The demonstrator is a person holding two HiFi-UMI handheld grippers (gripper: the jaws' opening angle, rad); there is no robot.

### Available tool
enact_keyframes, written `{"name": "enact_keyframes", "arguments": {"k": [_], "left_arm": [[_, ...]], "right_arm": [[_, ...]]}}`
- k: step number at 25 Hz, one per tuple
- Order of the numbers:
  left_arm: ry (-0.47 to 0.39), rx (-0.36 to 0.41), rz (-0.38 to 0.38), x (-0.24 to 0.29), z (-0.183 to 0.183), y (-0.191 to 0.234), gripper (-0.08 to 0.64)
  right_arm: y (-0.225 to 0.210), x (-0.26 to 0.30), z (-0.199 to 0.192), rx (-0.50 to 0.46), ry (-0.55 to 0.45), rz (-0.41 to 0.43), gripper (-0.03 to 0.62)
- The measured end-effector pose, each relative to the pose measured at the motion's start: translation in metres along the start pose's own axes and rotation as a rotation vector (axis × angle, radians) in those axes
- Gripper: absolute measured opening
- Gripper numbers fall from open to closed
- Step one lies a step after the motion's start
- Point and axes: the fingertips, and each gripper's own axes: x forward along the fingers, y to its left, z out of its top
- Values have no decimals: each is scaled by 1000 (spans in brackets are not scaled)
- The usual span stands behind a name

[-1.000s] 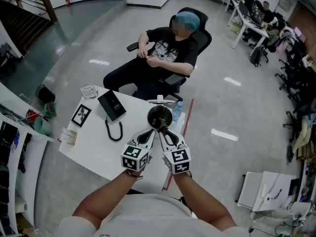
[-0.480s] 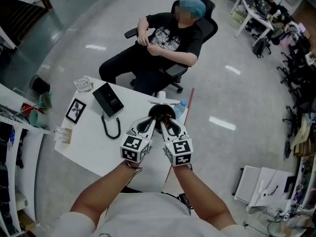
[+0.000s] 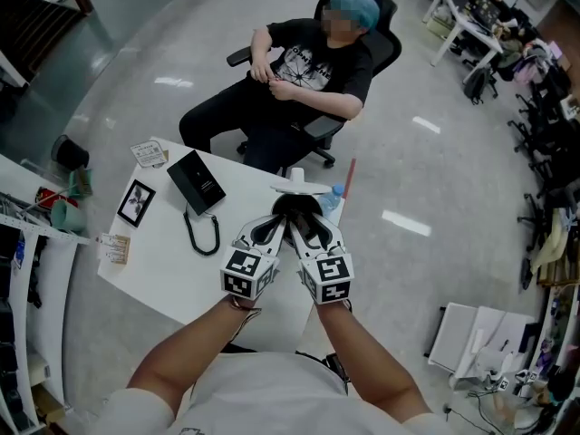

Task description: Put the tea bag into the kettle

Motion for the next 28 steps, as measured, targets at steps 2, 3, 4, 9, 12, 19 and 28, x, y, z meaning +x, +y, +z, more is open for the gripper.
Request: {"name": "enact_keyframes", "arguments": {"k": [2,3,4,9,12,19,28], "left_arm": [[1,-2,-1,-1,1,-1,9],[1,-1,-2,-1,1,-2,9],[0,0,-3,-1,2,-3,9],[-8,12,-2,-3,4,-8,9],[-20,25,-5,-7,9,-15,9],[-46,42,4,-29,18,-32,9],[-85,90,9,-79,17,-61,9]], "right_arm": [[-1,-1,2,-3,-1,-2,155],[-2,-2,3,-5,-4,-6,156],[-3,-3,5,-6,-8,-11,156],[-4,-9,8,0,-22,-15,156],[-2,-15,11,-4,-31,-17,154],[14,-46,25,-37,-78,-5,11],[43,-97,40,-89,-146,16,11]]}}
